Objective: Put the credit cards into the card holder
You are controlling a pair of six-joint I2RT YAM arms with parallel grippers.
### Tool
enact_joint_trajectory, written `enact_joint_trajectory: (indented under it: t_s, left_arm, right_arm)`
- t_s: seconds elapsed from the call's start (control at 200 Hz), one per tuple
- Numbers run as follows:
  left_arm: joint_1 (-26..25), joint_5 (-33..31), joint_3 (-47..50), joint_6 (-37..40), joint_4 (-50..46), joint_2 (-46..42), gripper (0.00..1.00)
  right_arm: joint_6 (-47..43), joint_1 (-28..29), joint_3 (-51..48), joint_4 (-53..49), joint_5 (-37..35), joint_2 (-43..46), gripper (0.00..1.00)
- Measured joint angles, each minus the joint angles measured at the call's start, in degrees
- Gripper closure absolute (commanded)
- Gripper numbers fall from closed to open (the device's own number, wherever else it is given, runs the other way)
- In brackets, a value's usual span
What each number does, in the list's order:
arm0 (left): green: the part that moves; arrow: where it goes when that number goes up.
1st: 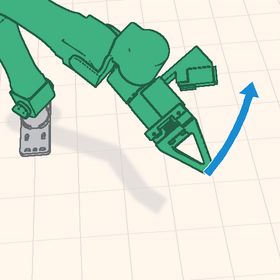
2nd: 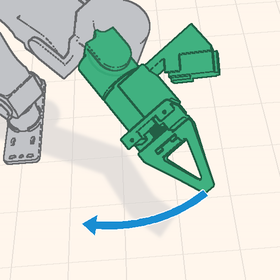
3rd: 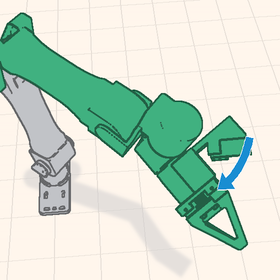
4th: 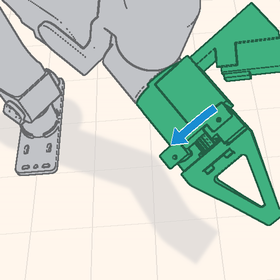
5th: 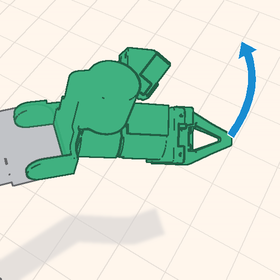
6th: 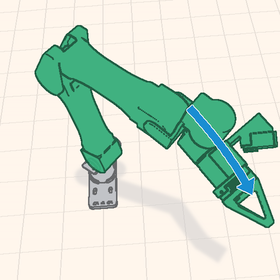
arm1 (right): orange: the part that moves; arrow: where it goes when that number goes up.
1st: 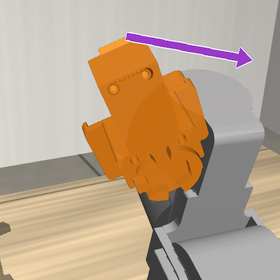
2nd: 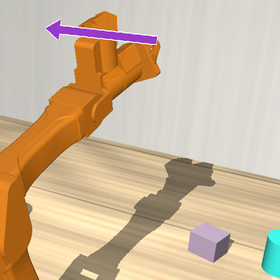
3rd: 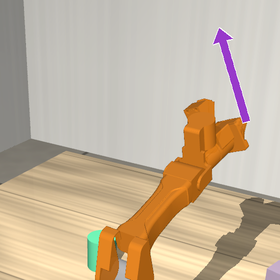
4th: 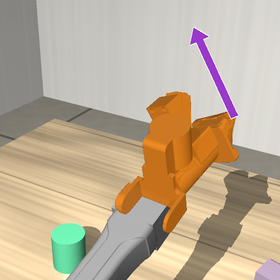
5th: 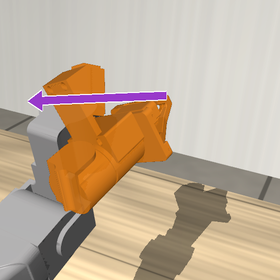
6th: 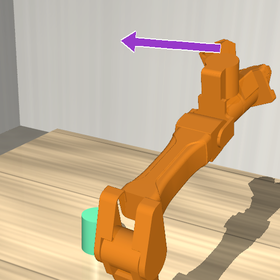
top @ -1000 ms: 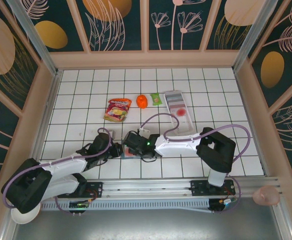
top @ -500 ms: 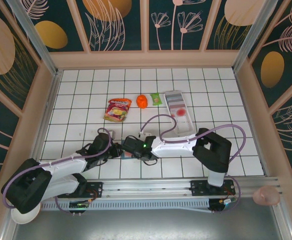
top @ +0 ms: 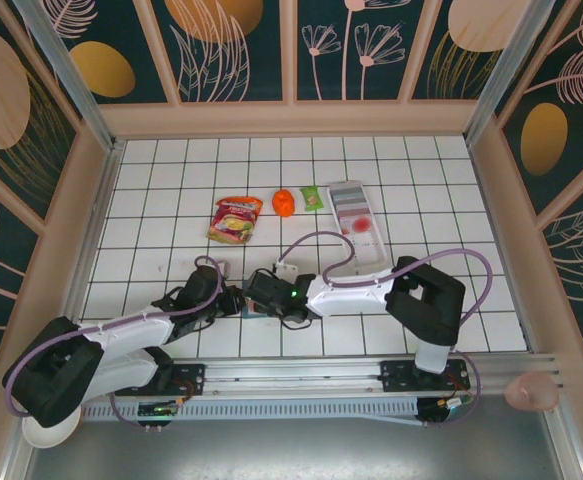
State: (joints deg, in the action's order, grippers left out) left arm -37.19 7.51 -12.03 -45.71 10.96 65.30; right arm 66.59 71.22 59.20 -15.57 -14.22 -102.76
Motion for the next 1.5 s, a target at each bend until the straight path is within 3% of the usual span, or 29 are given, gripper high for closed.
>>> enact_joint_trajectory:
  t_s: [0.5, 1.496]
  left_arm:
    - [0.0, 0.0, 0.0, 0.0, 0.0, 0.0, 0.89]
    - [0.0, -0.2, 0.4, -0.4, 0.8, 0.0, 0.91]
  right_arm:
    - [2.1, -1.1, -6.3, 12.5, 2.2, 2.4, 0.5]
    - [4.5, -2.3, -8.9, 29.1, 6.9, 3.3, 0.53]
